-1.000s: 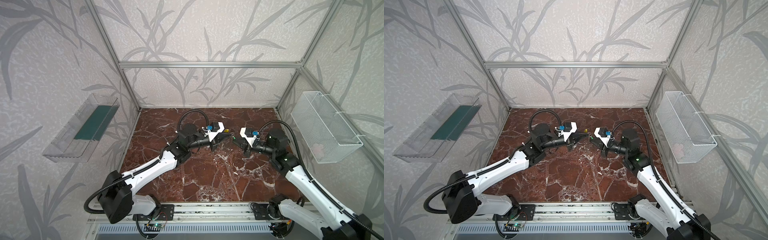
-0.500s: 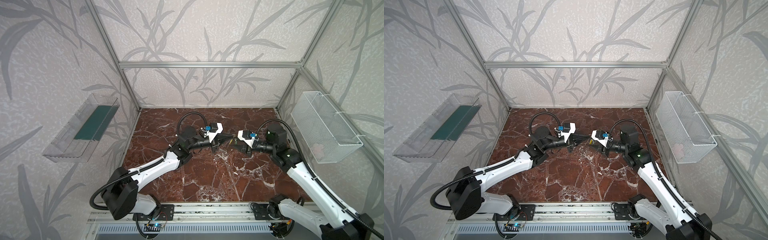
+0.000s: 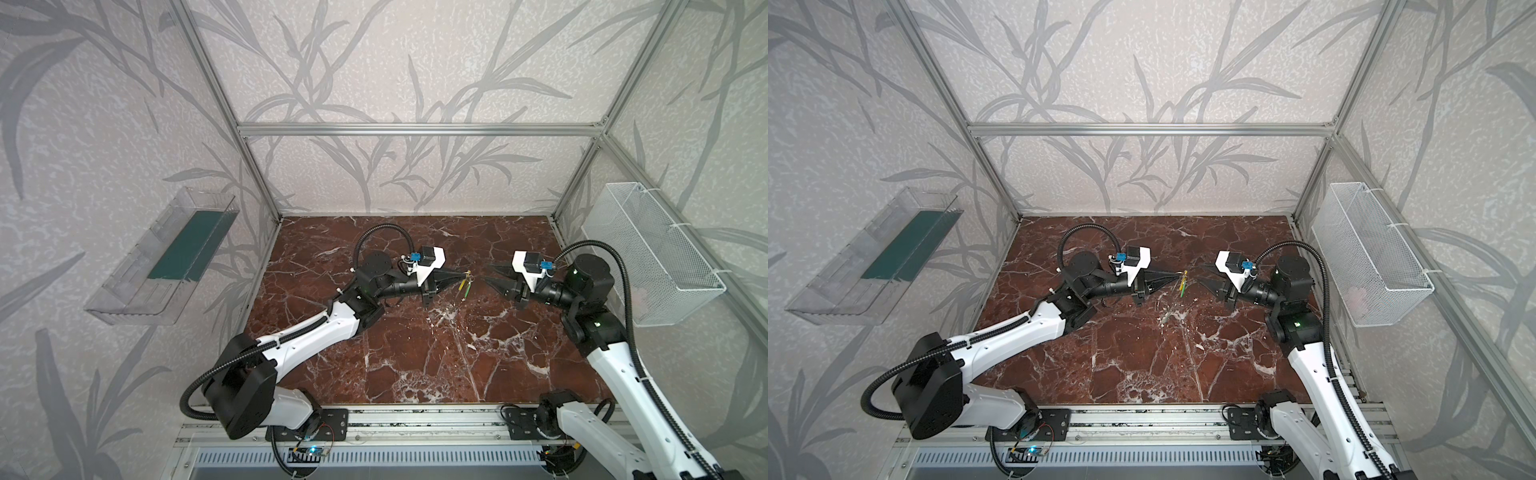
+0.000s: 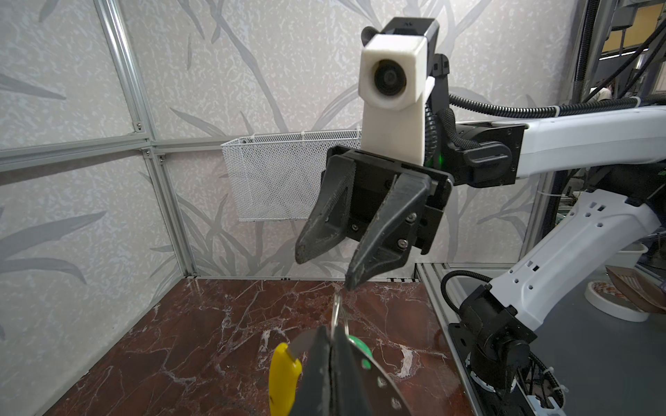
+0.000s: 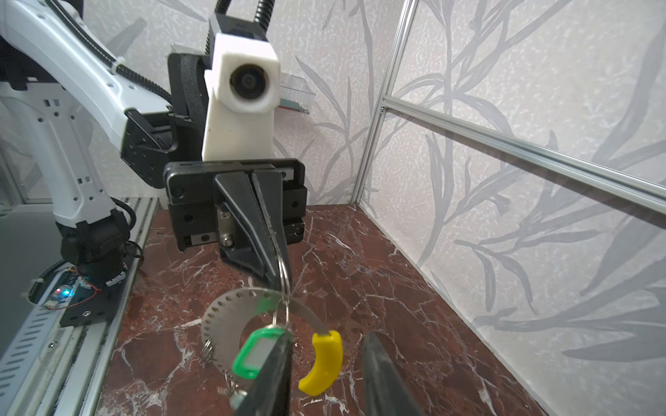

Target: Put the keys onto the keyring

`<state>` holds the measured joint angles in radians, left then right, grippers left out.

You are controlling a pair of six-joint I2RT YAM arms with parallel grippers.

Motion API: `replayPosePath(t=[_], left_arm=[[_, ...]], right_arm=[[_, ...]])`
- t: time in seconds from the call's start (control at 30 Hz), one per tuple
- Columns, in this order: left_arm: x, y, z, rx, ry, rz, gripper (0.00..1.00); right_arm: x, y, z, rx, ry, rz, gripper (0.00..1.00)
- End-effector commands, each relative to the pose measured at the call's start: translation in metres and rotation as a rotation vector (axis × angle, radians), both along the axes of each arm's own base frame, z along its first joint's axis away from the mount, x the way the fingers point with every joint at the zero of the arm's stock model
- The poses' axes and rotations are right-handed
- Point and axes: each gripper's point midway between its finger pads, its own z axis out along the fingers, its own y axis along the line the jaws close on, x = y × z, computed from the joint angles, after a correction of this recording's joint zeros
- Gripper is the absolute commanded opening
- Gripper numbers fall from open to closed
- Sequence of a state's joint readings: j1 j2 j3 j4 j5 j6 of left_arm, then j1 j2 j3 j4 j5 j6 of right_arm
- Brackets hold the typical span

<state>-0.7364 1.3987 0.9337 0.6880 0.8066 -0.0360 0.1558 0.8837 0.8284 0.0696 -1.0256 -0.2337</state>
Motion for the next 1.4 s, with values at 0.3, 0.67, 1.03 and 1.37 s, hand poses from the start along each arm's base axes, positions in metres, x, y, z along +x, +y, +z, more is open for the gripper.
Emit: replayPosePath(t=[0.3,0.67,1.03,1.37], left_arm=[[-0.001,-0.003,0.016,-0.021,-0.041,-0.031,0.00],[-0.003,-0.003,0.018,-0.028,-0.047,-0.040,0.00],[0.007,0.011,-0.023,0.344,-0.205,0.064,0.21],[-0.001,0.014,-0.031,0.520,-0.312,0.031,0.24]], right_arm=[[-0.012,0.024,0.006,0.023,0.047,0.157,0.30],[-0.010,0.031,-0.007,-0.009,0.098,0.187,0.12],[-0.017,0.022,-0.027,-0.173,0.214,0.143,0.00],[-0.019,0.033,-0.054,-0.391,0.329,0.140,0.00]])
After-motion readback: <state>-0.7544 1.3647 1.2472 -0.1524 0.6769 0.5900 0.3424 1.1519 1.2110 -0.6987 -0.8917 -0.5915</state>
